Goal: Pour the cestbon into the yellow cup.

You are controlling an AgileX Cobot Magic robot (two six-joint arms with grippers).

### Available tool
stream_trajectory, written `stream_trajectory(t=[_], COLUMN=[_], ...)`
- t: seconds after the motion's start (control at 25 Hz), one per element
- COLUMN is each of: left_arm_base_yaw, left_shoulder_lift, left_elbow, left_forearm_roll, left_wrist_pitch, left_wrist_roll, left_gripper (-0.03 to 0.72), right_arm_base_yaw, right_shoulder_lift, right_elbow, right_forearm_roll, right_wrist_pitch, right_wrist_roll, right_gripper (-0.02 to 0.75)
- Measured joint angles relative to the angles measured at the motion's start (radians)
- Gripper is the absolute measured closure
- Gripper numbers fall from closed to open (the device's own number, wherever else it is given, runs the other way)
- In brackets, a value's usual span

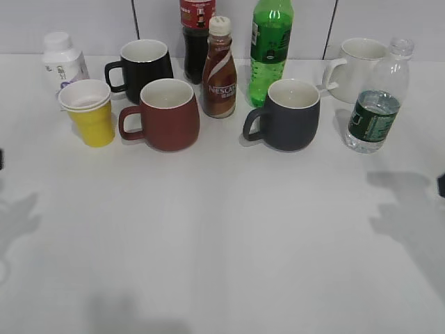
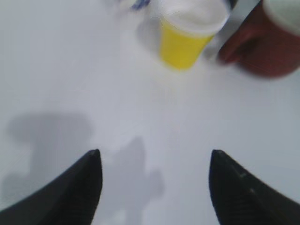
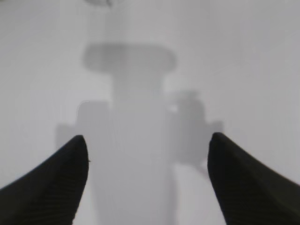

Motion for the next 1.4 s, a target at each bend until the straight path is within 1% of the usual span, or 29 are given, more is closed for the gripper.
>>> stream_trajectory(t=[0.12, 0.2, 0.28, 0.4, 0.48, 0.56, 0.72, 0.88, 1.12, 1.4], left_arm_base_yaw=[-0.032, -0.049, -0.060, -0.062, -0.063, -0.066, -0.066, -0.066, -0.066, -0.066], left_shoulder_lift=[-0.070, -0.150, -0.209, -0.310, -0.386, -0.473, -0.626, -0.721, -0.733, -0.733], left_elbow=[-0.091, -0.140, -0.171, -0.176, -0.176, -0.170, -0.108, -0.071, -0.054, -0.054], left_forearm_roll=[-0.009, -0.025, -0.063, -0.172, -0.235, -0.252, -0.221, -0.186, -0.145, -0.181], left_wrist_pitch=[0.345, 0.532, 0.673, 0.826, 0.857, 0.864, 0.846, 0.748, 0.716, 0.724], left_wrist_roll=[0.000, 0.002, 0.055, 0.205, 0.271, 0.302, 0.376, 0.399, 0.406, 0.407], left_gripper=[0.148, 0.148, 0.150, 0.151, 0.151, 0.151, 0.151, 0.151, 0.158, 0.187], right_arm_base_yaw=[0.000, 0.000, 0.000, 0.000, 0.000, 0.000, 0.000, 0.000, 0.000, 0.000], right_shoulder_lift=[-0.110, -0.189, -0.261, -0.426, -0.538, -0.639, -0.871, -1.022, -1.058, -1.058], right_elbow=[-0.020, -0.021, -0.021, -0.021, -0.021, -0.017, 0.006, 0.036, 0.048, 0.048], right_forearm_roll=[0.125, 0.219, 0.293, 0.338, 0.342, 0.342, 0.302, 0.262, 0.249, 0.247], right_wrist_pitch=[0.194, 0.308, 0.429, 0.572, 0.641, 0.690, 0.707, 0.640, 0.625, 0.620], right_wrist_roll=[-0.125, -0.213, -0.299, -0.341, -0.343, -0.343, -0.343, -0.343, -0.343, -0.343], right_gripper=[0.146, 0.146, 0.146, 0.146, 0.146, 0.146, 0.147, 0.146, 0.146, 0.146])
